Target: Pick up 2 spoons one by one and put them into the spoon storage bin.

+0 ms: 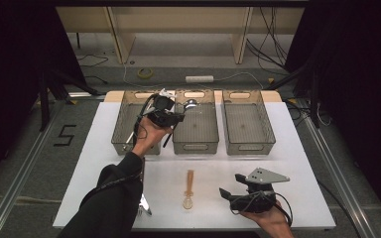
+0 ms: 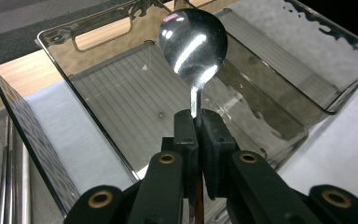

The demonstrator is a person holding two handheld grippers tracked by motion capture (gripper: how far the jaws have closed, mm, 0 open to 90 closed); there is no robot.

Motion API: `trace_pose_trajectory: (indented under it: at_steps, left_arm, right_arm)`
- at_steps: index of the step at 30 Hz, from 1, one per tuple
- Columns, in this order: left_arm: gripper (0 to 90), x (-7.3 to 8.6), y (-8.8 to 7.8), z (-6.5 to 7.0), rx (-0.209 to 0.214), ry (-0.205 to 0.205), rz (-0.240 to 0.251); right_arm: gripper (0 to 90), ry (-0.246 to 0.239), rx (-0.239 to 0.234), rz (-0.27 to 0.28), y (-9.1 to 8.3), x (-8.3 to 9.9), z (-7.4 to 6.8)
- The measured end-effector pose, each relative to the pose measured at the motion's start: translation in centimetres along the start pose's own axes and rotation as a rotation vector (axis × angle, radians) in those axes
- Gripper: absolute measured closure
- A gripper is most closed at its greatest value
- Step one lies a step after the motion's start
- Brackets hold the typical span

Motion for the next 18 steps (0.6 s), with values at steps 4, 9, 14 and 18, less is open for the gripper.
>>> trace_pose_trajectory:
  at_steps: [4, 9, 14, 18]
  left_arm:
    - [85.0, -0.3, 0.6, -0.3, -0.001, -0.015, 0.000]
    - [85.0, -0.9, 1.1, -0.4, -0.007, -0.017, 0.002]
    - [85.0, -1.6, 1.3, -0.1, 0.000, -0.030, 0.020]
    - [85.0, -2.1, 1.8, 0.3, -0.002, -0.034, 0.023]
  right_arm:
    - [27.1, -0.002, -0.001, -0.005, 0.0, 0.0, 0.0]
    - [27.1, 0.000, -0.002, -0.001, 0.0, 0.0, 0.0]
    - [27.1, -0.002, -0.003, -0.006, 0.0, 0.0, 0.0]
    - [27.1, -0.003, -0.004, -0.003, 0.0, 0.0, 0.0]
Point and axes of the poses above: each handheld gripper's, and its own axes: y roughly forward along the jaws, x roughly out of its underside, z roughly to its right, the point moved 1 cm from there along y, roughly forward along the jaws, and after that the axes turned 7 degrees about -x, right-handed, at the moved point
